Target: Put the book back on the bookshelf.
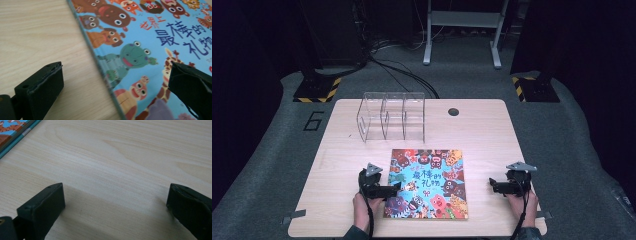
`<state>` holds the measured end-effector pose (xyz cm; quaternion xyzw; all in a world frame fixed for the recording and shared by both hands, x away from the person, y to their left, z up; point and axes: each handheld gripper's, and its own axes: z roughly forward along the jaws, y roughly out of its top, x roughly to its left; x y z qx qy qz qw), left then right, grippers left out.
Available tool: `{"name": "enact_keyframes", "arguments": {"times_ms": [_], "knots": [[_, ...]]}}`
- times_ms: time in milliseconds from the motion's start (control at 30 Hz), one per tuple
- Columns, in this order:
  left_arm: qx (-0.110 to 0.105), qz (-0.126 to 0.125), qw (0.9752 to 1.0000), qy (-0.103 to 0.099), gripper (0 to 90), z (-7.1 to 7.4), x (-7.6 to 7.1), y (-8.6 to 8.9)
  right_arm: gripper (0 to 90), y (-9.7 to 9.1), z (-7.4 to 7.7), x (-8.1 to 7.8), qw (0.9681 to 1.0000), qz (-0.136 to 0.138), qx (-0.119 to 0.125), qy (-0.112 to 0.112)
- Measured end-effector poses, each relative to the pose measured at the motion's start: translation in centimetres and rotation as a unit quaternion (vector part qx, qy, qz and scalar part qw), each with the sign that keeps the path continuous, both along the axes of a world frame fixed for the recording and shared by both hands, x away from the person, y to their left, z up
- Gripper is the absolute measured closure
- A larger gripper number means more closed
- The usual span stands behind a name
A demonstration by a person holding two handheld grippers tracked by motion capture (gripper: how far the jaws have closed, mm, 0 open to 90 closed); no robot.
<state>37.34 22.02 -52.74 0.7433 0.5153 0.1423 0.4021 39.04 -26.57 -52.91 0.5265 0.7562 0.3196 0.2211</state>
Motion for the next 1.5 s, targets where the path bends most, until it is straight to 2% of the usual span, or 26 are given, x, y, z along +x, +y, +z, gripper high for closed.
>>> {"name": "enact_keyframes", "arguments": {"times_ms": [33, 167, 200, 233, 267, 300, 400, 467, 500, 600, 633, 667, 700, 733, 800, 867, 900, 933, 1000, 1133, 1167, 1233, 1267, 1300, 1367, 1500], "knots": [[0.003, -0.006, 1.0000, 0.005, 0.2, 0.0, 0.0, 0.2, 2.1, 0.0, 0.0, 0.0, 1.0000, -0.002, 0.001, -0.006], [0.011, -0.018, 0.9998, -0.002, 0.4, -0.1, 0.0, 0.0, 2.8, 0.0, 0.1, 0.0, 0.9999, 0.009, 0.011, -0.002], [0.019, -0.023, 0.9995, -0.004, 0.6, -0.1, -0.1, -0.3, 5.8, 0.0, 0.4, 0.0, 0.9991, 0.007, 0.042, 0.010], [0.019, -0.023, 0.9995, -0.004, 0.9, -0.1, -0.1, -0.3, 5.8, 0.0, 0.4, 0.0, 0.9991, 0.007, 0.042, 0.010], [0.022, -0.025, 0.9994, -0.007, 0.9, -0.1, -0.1, -0.5, 9.1, 0.3, 0.8, 0.2, 0.9979, 0.020, 0.060, 0.014], [0.028, -0.032, 0.9991, -0.005, 0.9, -0.1, -0.1, -0.5, 9.1, 0.3, 0.8, 0.2, 0.9979, 0.020, 0.060, 0.014], [0.035, -0.033, 0.9988, -0.009, 1.1, -0.1, -0.1, -1.0, 12.1, 1.5, 1.4, 0.6, 0.9967, 0.037, 0.067, 0.024], [0.046, -0.035, 0.9982, -0.018, 1.4, -0.3, -0.2, -1.7, 14.3, 3.2, 1.8, 1.1, 0.9953, 0.057, 0.070, 0.036], [0.046, -0.035, 0.9982, -0.018, 1.7, -0.3, -0.2, -1.7, 14.3, 3.2, 1.8, 1.1, 0.9953, 0.057, 0.070, 0.036], [0.044, -0.041, 0.9980, -0.021, 2.4, -0.3, -0.2, -2.5, 17.5, 5.2, 2.4, 2.0, 0.9920, 0.084, 0.078, 0.053], [0.044, -0.041, 0.9980, -0.021, 3.3, -0.3, -0.2, -2.5, 17.5, 5.2, 2.4, 2.0, 0.9920, 0.084, 0.078, 0.053], [0.045, -0.047, 0.9977, -0.020, 4.3, -0.2, -0.2, -2.7, 20.1, 6.0, 2.5, 2.6, 0.9899, 0.101, 0.083, 0.056], [0.041, -0.045, 0.9978, -0.025, 4.3, -0.3, -0.3, -3.1, 20.1, 6.0, 2.5, 2.6, 0.9899, 0.101, 0.083, 0.056], [0.045, -0.034, 0.9981, -0.023, 4.2, -0.3, -0.4, -3.5, 22.8, 6.9, 2.6, 3.2, 0.9881, 0.107, 0.084, 0.071], [0.045, -0.036, 0.9981, -0.024, 4.0, -0.3, -0.4, -3.6, 24.5, 7.2, 2.5, 3.6, 0.9875, 0.111, 0.082, 0.076], [0.042, -0.033, 0.9983, -0.022, 4.0, -0.3, -0.5, -3.9, 27.6, 8.3, 2.4, 4.6, 0.9844, 0.125, 0.076, 0.097], [0.042, -0.033, 0.9983, -0.022, 4.0, -0.3, -0.5, -3.9, 27.6, 8.3, 2.4, 4.6, 0.9844, 0.125, 0.076, 0.097], [0.040, -0.033, 0.9984, -0.022, 4.0, -0.3, -0.5, -4.2, 29.4, 9.0, 2.1, 5.3, 0.9822, 0.130, 0.082, 0.108], [0.039, -0.040, 0.9982, -0.020, 4.0, -0.3, -0.5, -4.2, 31.3, 9.6, 2.2, 5.9, 0.9811, 0.136, 0.082, 0.110], [0.039, -0.053, 0.9976, -0.020, 4.9, -0.2, -0.1, -3.7, 33.1, 10.5, 2.3, 6.8, 0.9800, 0.139, 0.078, 0.119], [0.049, -0.052, 0.9973, -0.015, 4.9, -0.1, 0.3, -3.4, 33.1, 10.5, 2.3, 6.8, 0.9800, 0.139, 0.078, 0.119], [0.044, -0.042, 0.9981, -0.009, 6.0, 0.2, 1.1, -2.6, 33.5, 10.8, 2.3, 7.2, 0.9805, 0.139, 0.071, 0.119], [0.041, -0.030, 0.9987, 0.000, 6.2, 0.3, 2.0, -2.0, 35.2, 10.9, 2.3, 7.4, 0.9821, 0.143, 0.056, 0.108], [0.041, -0.030, 0.9987, 0.000, 6.2, 0.3, 2.0, -2.0, 35.3, 11.0, 2.3, 7.4, 0.9824, 0.142, 0.052, 0.110], [0.040, -0.032, 0.9986, 0.012, 6.4, 0.4, 3.2, -1.3, 35.3, 11.1, 2.4, 7.5, 0.9830, 0.142, 0.043, 0.108], [0.047, -0.035, 0.9982, 0.008, 6.7, 0.4, 4.0, -1.3, 36.9, 11.3, 2.7, 8.0, 0.9811, 0.134, 0.042, 0.134]]}}
